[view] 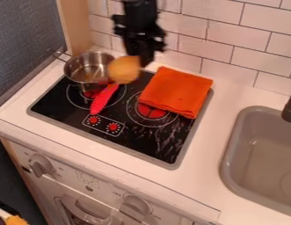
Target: Placed the chicken on the orange cloth at the right upper side of the burner
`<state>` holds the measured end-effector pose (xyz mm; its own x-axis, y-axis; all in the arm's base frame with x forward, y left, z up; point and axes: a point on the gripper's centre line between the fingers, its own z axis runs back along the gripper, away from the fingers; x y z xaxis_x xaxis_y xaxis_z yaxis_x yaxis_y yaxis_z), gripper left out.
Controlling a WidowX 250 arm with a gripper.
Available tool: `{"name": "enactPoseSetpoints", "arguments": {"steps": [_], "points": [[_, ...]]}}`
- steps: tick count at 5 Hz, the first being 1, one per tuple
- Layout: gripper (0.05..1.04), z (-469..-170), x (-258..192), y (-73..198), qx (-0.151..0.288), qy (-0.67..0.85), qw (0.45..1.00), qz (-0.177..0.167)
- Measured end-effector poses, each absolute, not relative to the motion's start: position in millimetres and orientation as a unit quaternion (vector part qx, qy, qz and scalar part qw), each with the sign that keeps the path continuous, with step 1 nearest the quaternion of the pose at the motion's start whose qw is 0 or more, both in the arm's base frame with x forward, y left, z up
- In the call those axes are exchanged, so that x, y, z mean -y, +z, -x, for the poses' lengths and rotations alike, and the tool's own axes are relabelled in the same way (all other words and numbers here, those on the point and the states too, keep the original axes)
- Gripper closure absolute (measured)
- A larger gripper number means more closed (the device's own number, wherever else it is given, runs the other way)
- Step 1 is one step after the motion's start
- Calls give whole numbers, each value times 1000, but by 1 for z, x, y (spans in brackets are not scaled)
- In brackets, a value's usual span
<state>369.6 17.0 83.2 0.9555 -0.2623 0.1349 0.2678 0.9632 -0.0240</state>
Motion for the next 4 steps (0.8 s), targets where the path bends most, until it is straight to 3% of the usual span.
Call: {"name": "enactPoseSetpoints", "arguments": {"steps": [2, 3, 4], "points": [[783, -405, -2, 74, 72, -173, 982, 24], [719, -407, -3, 75, 71, -181, 981, 19], [419, -409, 1, 76, 76, -174, 982, 14]]}}
